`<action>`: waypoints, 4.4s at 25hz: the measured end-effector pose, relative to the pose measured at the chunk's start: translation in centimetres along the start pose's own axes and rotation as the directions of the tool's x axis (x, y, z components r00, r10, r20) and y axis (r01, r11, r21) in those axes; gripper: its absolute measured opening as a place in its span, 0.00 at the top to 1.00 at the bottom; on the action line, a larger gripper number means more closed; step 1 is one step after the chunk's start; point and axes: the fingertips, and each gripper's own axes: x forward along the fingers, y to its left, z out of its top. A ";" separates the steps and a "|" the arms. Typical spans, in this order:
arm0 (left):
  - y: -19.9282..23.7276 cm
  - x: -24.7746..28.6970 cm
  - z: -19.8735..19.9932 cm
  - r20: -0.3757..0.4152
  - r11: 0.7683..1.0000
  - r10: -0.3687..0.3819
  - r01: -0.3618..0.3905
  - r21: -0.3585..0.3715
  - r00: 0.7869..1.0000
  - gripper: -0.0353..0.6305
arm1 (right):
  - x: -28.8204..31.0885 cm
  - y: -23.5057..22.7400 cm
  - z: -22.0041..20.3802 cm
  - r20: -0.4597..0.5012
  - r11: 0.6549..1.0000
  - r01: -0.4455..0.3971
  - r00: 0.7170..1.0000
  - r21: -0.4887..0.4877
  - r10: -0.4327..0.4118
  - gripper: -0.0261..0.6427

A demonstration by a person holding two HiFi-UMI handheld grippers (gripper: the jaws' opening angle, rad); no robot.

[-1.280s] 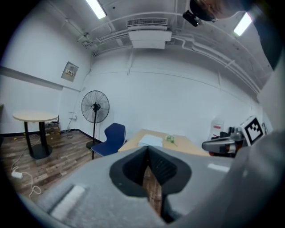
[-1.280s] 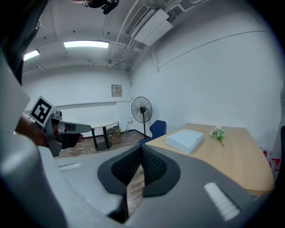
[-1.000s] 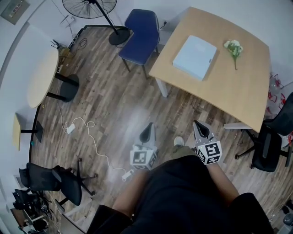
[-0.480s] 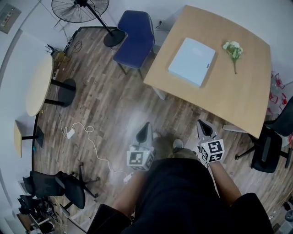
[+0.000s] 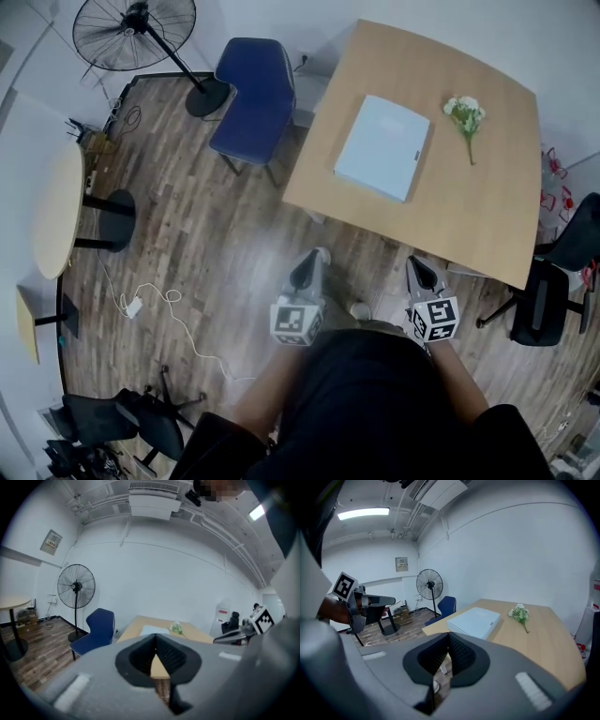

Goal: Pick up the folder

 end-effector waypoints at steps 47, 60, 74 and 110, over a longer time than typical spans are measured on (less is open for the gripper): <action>14.0 35.1 -5.8 -0.413 0.938 -0.342 0.334 -0.094 0.844 0.91 | 25.1 -17.6 -0.8 -0.248 0.801 0.370 0.927 0.471 -0.282 0.80; 11.3 39.3 -12.6 -0.563 0.851 -0.524 0.365 -0.378 0.639 0.41 | 28.9 -19.5 -4.2 -0.265 0.717 0.248 0.960 0.651 -0.092 0.47; 10.4 41.2 -15.7 -0.610 0.806 -0.589 0.331 -0.490 0.530 0.33 | 31.6 -19.3 -6.3 -0.263 0.662 0.154 0.962 0.733 0.067 0.30; 4.5 28.9 11.0 -0.125 0.875 -0.478 0.484 0.019 0.869 0.38 | 17.4 -13.9 17.7 0.222 0.970 0.035 0.971 0.239 -0.090 0.36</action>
